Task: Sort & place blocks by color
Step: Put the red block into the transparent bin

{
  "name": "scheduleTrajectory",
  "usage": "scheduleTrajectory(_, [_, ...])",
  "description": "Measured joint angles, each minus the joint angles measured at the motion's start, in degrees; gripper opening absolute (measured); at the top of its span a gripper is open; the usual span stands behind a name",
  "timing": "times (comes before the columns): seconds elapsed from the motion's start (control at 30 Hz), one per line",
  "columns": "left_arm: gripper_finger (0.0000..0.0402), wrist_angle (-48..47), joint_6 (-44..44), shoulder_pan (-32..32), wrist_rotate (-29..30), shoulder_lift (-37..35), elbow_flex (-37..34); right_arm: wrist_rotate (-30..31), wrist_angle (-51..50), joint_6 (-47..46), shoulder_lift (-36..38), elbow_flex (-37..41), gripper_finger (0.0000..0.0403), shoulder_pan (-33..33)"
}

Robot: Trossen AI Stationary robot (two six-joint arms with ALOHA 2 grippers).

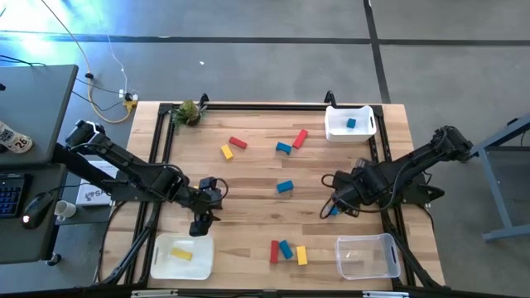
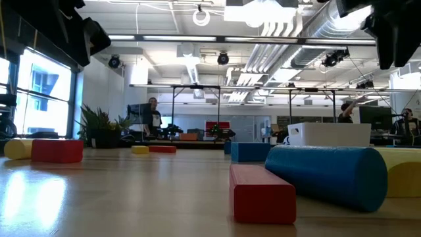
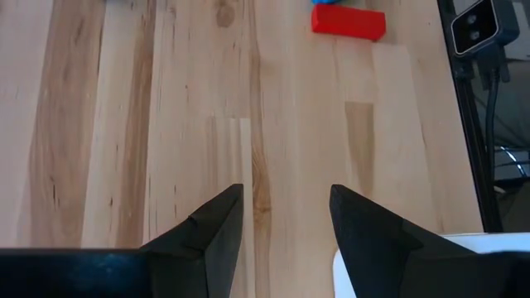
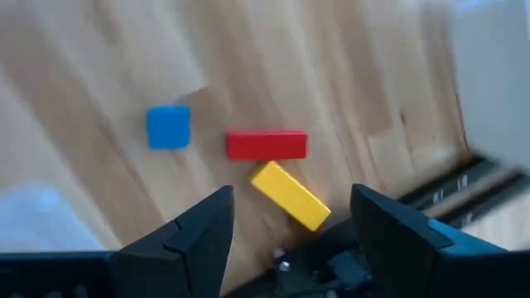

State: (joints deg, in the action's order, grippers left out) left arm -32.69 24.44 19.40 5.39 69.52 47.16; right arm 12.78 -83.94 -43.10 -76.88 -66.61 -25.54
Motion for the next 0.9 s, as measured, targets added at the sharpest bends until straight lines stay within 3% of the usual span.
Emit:
scheduleTrajectory(0.33, [0.0168,0.0,0.8,0.1,-0.2,0.0,0.0,-2.0,0.9,22.3,-1.9,0.0,0.0229,0.0])
scheduleTrajectory(0.67, [0.0168,0.0,0.6,0.1,0.0,0.0,0.0,-2.7,1.2,46.7,-12.8,0.0,0.0229,0.0])
scheduleTrajectory(0.9, [0.0168,0.0,0.4,0.2,0.0,0.0,0.0,-2.7,1.6,52.0,-20.1,0.0,0.0229,0.0])
